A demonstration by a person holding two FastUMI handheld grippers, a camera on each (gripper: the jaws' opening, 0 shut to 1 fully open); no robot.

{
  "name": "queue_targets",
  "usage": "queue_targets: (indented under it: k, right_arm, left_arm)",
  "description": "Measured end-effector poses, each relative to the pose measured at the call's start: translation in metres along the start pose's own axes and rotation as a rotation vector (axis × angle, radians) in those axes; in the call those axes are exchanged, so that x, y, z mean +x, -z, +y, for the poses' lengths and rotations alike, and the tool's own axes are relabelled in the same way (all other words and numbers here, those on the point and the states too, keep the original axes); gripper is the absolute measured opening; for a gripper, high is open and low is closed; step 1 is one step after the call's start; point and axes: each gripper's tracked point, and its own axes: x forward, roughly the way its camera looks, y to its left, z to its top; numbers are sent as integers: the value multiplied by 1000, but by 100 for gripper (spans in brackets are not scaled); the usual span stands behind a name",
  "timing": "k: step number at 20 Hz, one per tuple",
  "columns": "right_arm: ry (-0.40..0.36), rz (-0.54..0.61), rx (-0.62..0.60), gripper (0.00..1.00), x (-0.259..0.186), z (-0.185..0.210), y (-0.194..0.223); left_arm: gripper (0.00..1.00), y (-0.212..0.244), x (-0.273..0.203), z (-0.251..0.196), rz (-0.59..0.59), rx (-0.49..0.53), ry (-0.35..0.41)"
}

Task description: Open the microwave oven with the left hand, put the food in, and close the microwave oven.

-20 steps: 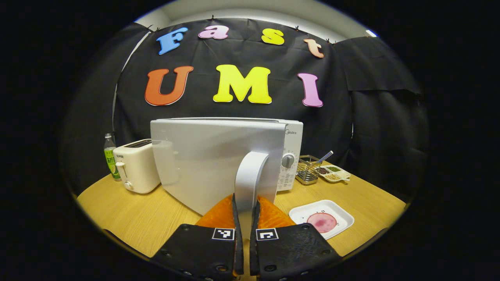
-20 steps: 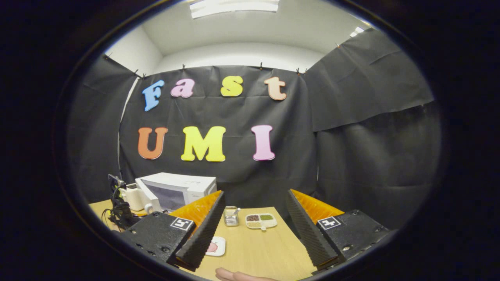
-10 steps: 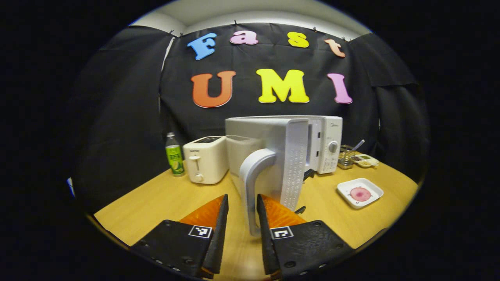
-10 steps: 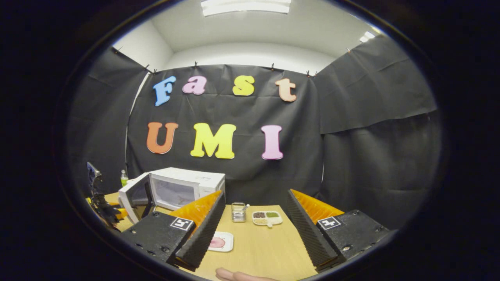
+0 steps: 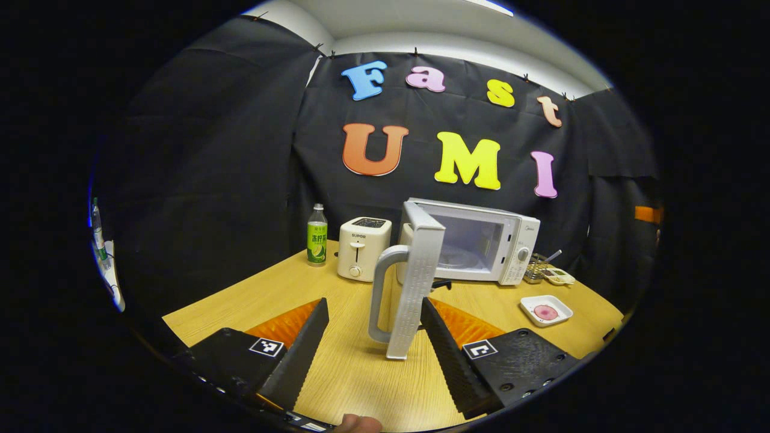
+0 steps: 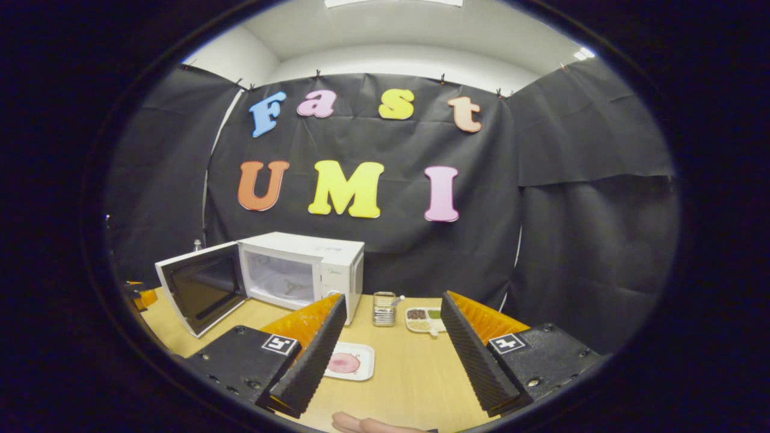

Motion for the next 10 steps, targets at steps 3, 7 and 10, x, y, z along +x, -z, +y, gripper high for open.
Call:
queue_targets:
  k: [3, 7, 10]
  right_arm:
    - [-5, 87, -4, 92, 35, 1, 24]
    - [-11, 227, -52, 96, 87, -3, 56]
    - [-69, 386, -79, 100, 126, 3, 93]
  left_arm:
    - [93, -40, -19, -2, -77, 31, -6]
    - [83, -86, -32, -22, -142, -1, 14]
    - [94, -99, -30, -32, -144, 18, -5]
